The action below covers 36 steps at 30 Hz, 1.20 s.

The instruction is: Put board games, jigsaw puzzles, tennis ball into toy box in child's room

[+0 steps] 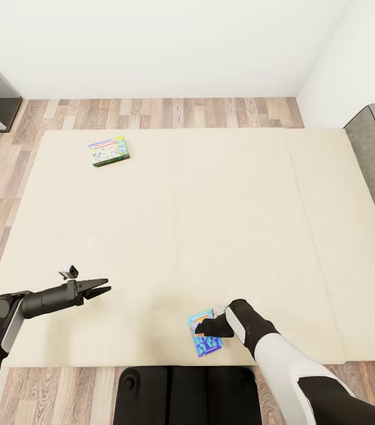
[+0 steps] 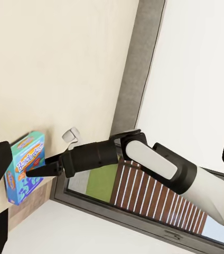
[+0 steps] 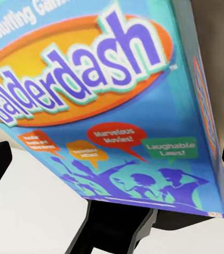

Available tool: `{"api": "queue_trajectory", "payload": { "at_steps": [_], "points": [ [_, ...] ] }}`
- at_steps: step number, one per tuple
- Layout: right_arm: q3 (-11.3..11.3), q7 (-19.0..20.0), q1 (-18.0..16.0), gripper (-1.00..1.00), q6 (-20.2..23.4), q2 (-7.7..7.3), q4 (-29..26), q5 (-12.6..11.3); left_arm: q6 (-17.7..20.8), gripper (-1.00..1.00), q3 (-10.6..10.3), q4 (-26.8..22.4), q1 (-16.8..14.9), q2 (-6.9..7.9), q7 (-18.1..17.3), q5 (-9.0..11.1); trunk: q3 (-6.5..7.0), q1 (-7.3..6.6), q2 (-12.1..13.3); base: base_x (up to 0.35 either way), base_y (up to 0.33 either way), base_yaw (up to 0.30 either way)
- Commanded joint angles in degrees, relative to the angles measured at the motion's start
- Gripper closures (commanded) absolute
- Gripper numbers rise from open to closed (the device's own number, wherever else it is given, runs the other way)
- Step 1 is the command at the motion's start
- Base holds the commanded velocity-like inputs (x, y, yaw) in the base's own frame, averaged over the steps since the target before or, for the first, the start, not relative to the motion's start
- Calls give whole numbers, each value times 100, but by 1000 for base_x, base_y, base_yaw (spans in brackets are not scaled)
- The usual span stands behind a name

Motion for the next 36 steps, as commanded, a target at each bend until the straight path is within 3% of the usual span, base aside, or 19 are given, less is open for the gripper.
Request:
{"api": "queue_trajectory", "payload": {
  "at_steps": [1,12,18,26,36],
  "points": [
    [-15,-2,0,-100,18,2,-6,-26,60,-100,0,-1,-1,2,-16,5,-6,3,-9,0,0,0],
    [-18,68,1,-100,1,2,1,-251,60,-100,0,-1,-1,4,-16,5,-6,3,-9,0,0,0],
    [-18,461,1,-100,-9,2,1,-271,60,-100,0,-1,-1,4,-16,5,-6,3,-9,0,0,0],
    [3,540,1,-100,-670,2,392,-273,62,-100,0,-1,-1,4,-16,5,-6,3,-9,0,0,0],
    [8,551,1,-100,-783,2,463,-273,62,-100,2,-1,-1,4,-16,5,-6,3,-9,0,0,0]
  ]
}}
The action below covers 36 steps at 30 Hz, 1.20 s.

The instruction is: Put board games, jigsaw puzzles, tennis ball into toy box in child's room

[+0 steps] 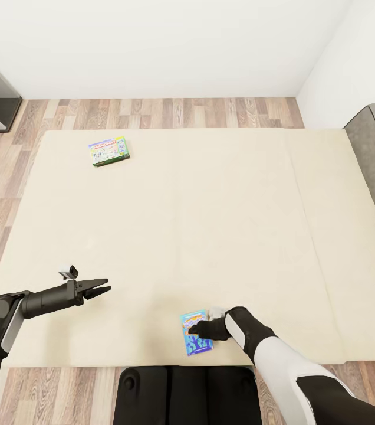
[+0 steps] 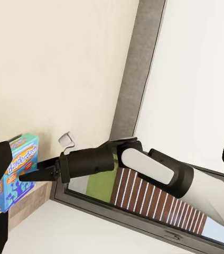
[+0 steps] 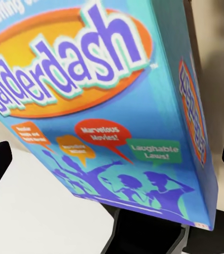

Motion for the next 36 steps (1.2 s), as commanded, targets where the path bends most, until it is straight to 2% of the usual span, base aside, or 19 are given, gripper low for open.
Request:
{"api": "queue_trajectory", "payload": {
  "at_steps": [1,22,29,36],
  "points": [
    [-11,-16,0,-100,30,1,-7,-50,62,-100,-1,-1,-1,2,-16,5,-6,3,-9,0,0,0],
    [-13,106,0,-100,-1,1,-4,-41,61,-100,0,-1,-1,2,-16,5,-6,3,-9,0,0,0],
    [-20,124,0,-100,-243,1,4,-49,62,-100,3,-1,-1,4,-16,5,-6,3,-9,0,0,0],
    [-20,125,0,-100,-273,1,5,-50,66,-100,2,-1,-1,4,-16,5,-6,3,-9,0,0,0]
  ]
}}
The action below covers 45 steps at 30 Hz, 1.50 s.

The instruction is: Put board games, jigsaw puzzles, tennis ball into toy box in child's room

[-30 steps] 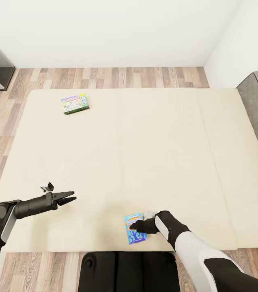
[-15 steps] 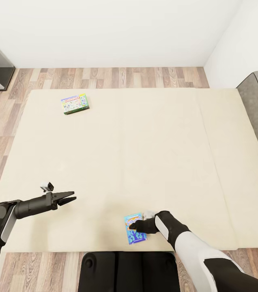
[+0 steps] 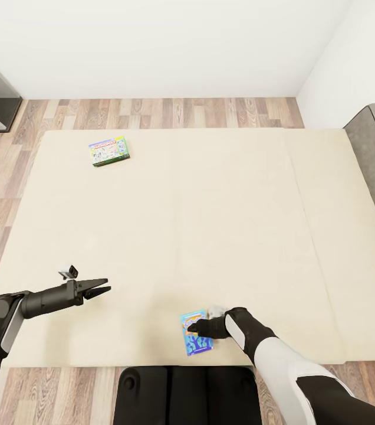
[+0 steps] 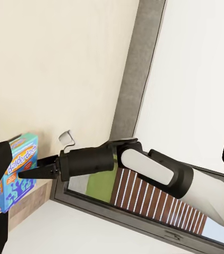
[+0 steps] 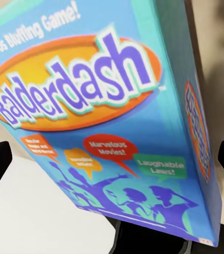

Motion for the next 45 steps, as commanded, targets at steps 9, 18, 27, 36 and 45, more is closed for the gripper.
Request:
{"api": "queue_trajectory", "payload": {
  "at_steps": [9,18,27,36,45],
  "points": [
    [-25,10,-4,-100,-30,1,-18,-70,60,-100,-1,0,-2,18,-16,6,-6,5,-8,0,0,0],
    [-25,10,-4,-100,-30,1,-18,-70,60,-100,-3,1,-2,56,-16,12,-6,5,-8,0,0,0],
    [-25,10,-4,-100,-30,1,-18,-70,62,-100,1,0,-2,63,-16,13,-6,5,-8,0,35,0],
    [-25,10,-4,-100,-30,1,-18,-70,62,-100,2,0,-2,66,-16,13,-6,5,-8,0,4,0],
    [-25,10,-4,-100,-30,1,-18,-70,62,-100,2,1,-2,68,-16,13,-6,5,-8,0,5,0]
  ]
}}
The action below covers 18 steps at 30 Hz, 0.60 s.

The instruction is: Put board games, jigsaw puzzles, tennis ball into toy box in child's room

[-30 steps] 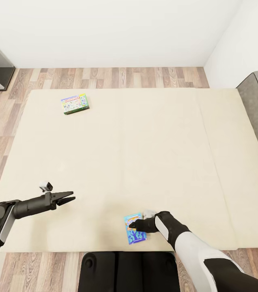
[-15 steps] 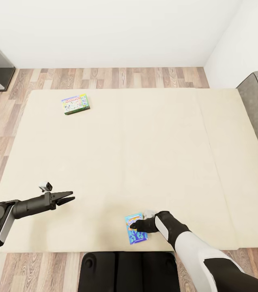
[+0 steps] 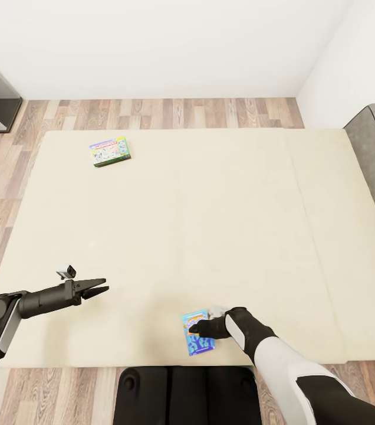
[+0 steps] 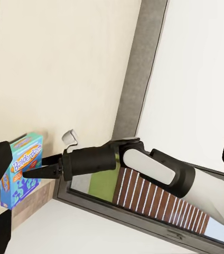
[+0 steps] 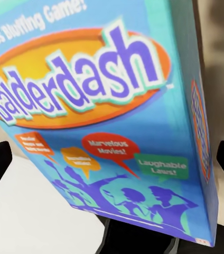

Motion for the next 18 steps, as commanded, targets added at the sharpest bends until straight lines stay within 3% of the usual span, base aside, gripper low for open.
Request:
{"api": "queue_trajectory", "payload": {
  "at_steps": [1,18],
  "points": [
    [-63,54,4,-100,-59,8,-8,-256,59,-100,-5,3,-5,0,-17,3,-8,7,-4,0,29,0],
    [-63,54,4,-100,-60,8,-8,-254,59,-100,-3,4,-5,0,-17,3,-8,7,-4,0,4,0]
  ]
}}
